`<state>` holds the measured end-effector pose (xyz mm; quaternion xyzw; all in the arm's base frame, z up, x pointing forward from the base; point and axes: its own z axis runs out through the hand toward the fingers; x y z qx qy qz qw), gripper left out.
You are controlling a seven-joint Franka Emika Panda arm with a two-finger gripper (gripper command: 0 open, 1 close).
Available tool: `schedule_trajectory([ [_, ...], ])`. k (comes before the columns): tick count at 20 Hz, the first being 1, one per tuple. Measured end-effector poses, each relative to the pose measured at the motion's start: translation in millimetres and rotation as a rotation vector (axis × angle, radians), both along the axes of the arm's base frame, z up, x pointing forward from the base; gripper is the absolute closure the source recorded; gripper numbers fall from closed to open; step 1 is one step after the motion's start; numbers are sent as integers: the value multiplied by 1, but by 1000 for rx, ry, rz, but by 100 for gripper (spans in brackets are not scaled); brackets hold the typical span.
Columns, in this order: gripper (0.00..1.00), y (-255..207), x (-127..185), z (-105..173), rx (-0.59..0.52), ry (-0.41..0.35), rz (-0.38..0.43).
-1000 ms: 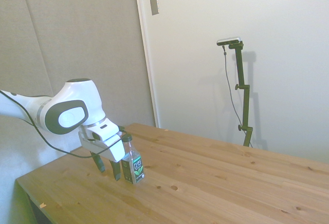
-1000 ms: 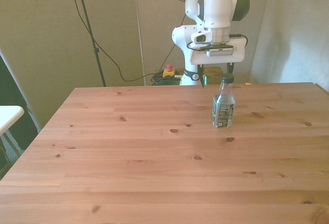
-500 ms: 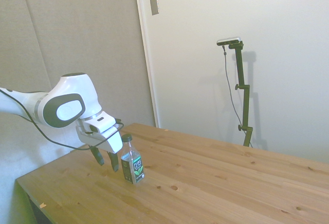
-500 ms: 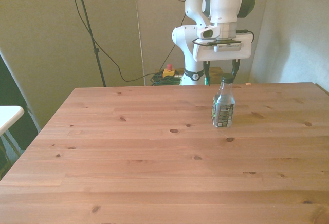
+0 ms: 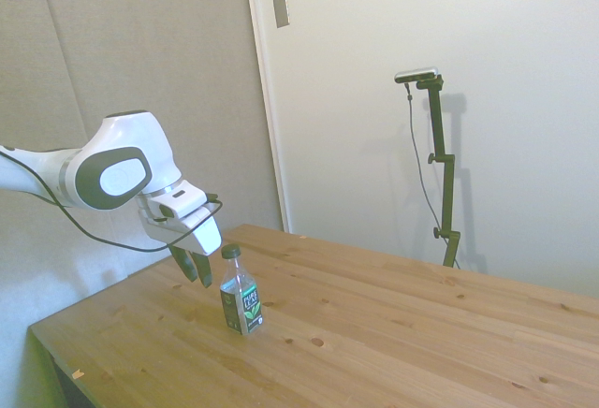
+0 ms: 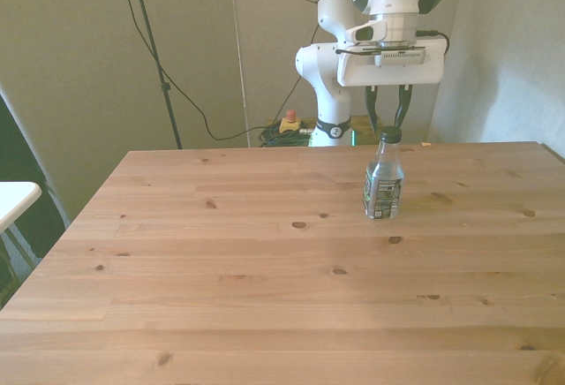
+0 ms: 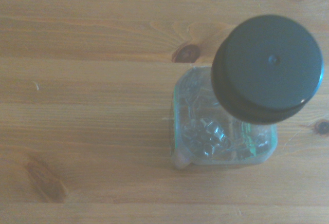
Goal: Knock down the bottle
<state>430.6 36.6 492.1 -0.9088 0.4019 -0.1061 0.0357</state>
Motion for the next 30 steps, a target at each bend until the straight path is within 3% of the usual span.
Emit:
schedule_trajectory([
  [20,100,-6,51,4,-5,-16,-89],
  [26,100,2,89,15,-14,-50,-132],
  [30,100,0,126,5,-22,-46,-171],
])
